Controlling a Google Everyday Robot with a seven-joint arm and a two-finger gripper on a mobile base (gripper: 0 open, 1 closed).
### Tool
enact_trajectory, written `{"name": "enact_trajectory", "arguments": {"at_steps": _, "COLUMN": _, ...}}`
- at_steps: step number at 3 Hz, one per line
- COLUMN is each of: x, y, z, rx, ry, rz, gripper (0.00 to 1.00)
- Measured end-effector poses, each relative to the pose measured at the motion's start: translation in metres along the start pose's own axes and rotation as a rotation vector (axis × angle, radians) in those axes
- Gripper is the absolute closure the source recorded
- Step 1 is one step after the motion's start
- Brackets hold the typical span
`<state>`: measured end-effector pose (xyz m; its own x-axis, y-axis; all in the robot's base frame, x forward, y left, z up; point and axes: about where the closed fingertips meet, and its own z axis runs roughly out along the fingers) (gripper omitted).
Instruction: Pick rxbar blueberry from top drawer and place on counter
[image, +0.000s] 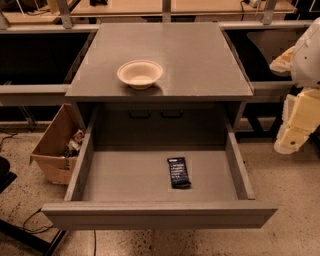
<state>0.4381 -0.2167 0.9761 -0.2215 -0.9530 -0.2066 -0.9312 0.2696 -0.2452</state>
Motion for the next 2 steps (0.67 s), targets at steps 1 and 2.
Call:
{"name": "enact_trajectory", "arguments": {"at_steps": 1, "x": 0.0, "y": -0.0001, "z": 0.0, "rx": 0.0, "ry": 0.0, "rz": 0.0, "gripper": 0.0}}
{"name": "enact_trajectory", "arguments": {"at_steps": 2, "x": -0.0018, "y": -0.0076, "z": 0.0066, "rx": 0.014, "ry": -0.008, "rz": 0.014, "gripper": 0.0}}
